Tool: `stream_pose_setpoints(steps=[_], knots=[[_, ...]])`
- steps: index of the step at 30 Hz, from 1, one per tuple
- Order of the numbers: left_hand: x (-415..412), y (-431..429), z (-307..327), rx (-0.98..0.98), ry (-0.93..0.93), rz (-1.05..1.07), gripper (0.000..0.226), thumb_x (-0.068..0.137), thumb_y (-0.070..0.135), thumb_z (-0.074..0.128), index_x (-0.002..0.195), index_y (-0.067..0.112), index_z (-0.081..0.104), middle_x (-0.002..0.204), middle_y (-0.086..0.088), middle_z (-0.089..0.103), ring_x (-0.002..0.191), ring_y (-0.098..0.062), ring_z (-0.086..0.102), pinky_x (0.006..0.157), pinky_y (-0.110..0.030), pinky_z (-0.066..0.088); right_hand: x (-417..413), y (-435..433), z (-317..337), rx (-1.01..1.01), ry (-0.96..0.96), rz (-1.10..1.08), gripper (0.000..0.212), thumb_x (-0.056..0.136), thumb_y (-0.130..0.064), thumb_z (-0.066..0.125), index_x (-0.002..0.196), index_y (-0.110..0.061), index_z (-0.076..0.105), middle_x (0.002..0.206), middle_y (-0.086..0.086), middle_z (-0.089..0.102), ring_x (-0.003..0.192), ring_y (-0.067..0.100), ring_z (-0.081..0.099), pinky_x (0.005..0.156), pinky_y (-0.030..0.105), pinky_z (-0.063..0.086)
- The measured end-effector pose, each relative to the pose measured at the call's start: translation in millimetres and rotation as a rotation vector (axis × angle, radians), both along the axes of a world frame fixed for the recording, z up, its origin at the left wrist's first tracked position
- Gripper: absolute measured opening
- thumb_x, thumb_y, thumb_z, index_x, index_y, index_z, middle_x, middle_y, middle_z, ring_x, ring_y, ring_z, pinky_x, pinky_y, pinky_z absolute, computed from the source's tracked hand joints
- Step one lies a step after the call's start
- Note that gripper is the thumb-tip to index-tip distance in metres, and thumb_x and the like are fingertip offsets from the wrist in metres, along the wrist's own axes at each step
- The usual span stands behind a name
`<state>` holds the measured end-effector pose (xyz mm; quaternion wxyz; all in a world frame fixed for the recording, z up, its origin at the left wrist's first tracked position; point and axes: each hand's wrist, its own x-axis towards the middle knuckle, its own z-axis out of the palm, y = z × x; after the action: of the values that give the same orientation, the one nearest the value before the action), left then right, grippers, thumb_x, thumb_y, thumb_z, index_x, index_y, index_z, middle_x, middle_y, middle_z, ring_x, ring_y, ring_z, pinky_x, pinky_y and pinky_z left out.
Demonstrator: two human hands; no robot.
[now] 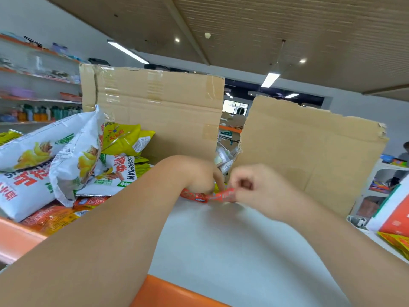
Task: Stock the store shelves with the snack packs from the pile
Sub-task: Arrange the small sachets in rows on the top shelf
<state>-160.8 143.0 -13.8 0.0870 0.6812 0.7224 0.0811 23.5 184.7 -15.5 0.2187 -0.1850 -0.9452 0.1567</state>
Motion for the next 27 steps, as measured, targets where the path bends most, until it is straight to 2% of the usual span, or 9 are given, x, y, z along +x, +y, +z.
stream_pose_setpoints(steps=[3, 7, 11, 13, 15, 19, 22, 24, 27], knots=[[4, -3, 2, -0.019, 0.026, -0.007, 0.023, 0.086, 0.025, 0.072, 0.1, 0.043, 0.066, 0.101, 0.012, 0.063, 0.088, -0.014, 0.06, 0.082, -0.028, 0.05, 15, 7, 18, -0.282, 0.303, -0.078, 0.013, 0.079, -0.003, 0.054, 0.069, -0.011, 0.054, 0.048, 0.0, 0.045, 0.045, 0.009, 0.038, 0.044, 0.023, 0.027], [8, -1, -3, -0.066, 0.069, -0.001, 0.05, 0.079, 0.033, 0.082, 0.126, 0.038, 0.065, 0.127, 0.01, 0.061, 0.111, -0.016, 0.061, 0.099, -0.036, 0.051, 27, 26, 22, -0.361, 0.362, -0.263, 0.025, 0.092, 0.005, 0.043, 0.075, -0.011, 0.051, 0.041, -0.006, 0.044, 0.035, 0.008, 0.039, 0.039, 0.02, 0.026], [8, 5, -9, -0.017, 0.029, 0.016, 0.034, 0.079, 0.032, 0.083, 0.109, 0.038, 0.068, 0.118, 0.008, 0.065, 0.103, -0.016, 0.064, 0.094, -0.035, 0.053, 32, 47, 6, -0.353, 0.09, -0.484, 0.011, 0.093, -0.009, 0.048, 0.092, -0.015, 0.057, 0.066, 0.006, 0.055, 0.041, 0.013, 0.049, 0.042, 0.021, 0.032], [8, 6, -11, -0.013, 0.012, 0.022, 0.029, 0.078, 0.037, 0.084, 0.101, 0.04, 0.067, 0.115, 0.011, 0.065, 0.101, -0.014, 0.064, 0.093, -0.033, 0.052, 35, 48, 0, -0.266, -0.151, -0.54, 0.032, 0.092, -0.018, 0.054, 0.124, -0.024, 0.054, 0.086, 0.003, 0.06, 0.058, 0.018, 0.058, 0.044, 0.025, 0.044], [10, 5, -11, -0.018, 0.003, 0.019, 0.03, 0.078, 0.042, 0.084, 0.102, 0.039, 0.066, 0.115, 0.013, 0.062, 0.101, -0.012, 0.062, 0.093, -0.031, 0.051, 35, 43, -1, -0.191, -0.352, -0.525, 0.055, 0.092, -0.032, 0.06, 0.143, -0.031, 0.04, 0.113, 0.001, 0.062, 0.085, 0.023, 0.066, 0.06, 0.034, 0.059], [19, 2, -11, -0.035, 0.028, 0.004, 0.049, 0.08, 0.053, 0.079, 0.123, 0.039, 0.061, 0.12, 0.014, 0.054, 0.1, -0.012, 0.054, 0.081, -0.028, 0.045, 30, 37, -2, -0.153, -0.439, -0.418, 0.06, 0.086, -0.051, 0.068, 0.141, -0.036, 0.046, 0.125, -0.001, 0.061, 0.109, 0.024, 0.064, 0.084, 0.044, 0.06], [27, 2, -11, -0.053, 0.049, -0.011, 0.062, 0.083, 0.059, 0.073, 0.139, 0.046, 0.051, 0.121, 0.015, 0.045, 0.098, -0.011, 0.046, 0.064, -0.023, 0.037, 28, 30, -4, -0.113, -0.538, -0.351, 0.068, 0.082, -0.056, 0.073, 0.143, -0.047, 0.045, 0.132, -0.007, 0.059, 0.116, 0.018, 0.059, 0.1, 0.036, 0.05], [33, 2, -10, -0.061, 0.064, -0.017, 0.059, 0.085, 0.058, 0.071, 0.139, 0.046, 0.051, 0.117, 0.012, 0.05, 0.088, -0.011, 0.047, 0.056, -0.02, 0.032, 28, 26, -3, -0.076, -0.584, -0.334, 0.067, 0.084, -0.055, 0.072, 0.145, -0.047, 0.045, 0.133, -0.009, 0.059, 0.113, 0.016, 0.058, 0.097, 0.028, 0.048], [39, 1, -9, -0.042, 0.095, -0.017, 0.046, 0.09, 0.054, 0.067, 0.134, 0.046, 0.056, 0.1, 0.015, 0.053, 0.076, -0.006, 0.049, 0.061, -0.021, 0.037, 29, 24, 2, -0.028, -0.635, -0.384, 0.058, 0.088, -0.044, 0.069, 0.142, -0.045, 0.048, 0.119, -0.007, 0.059, 0.086, 0.013, 0.058, 0.068, 0.023, 0.046]])
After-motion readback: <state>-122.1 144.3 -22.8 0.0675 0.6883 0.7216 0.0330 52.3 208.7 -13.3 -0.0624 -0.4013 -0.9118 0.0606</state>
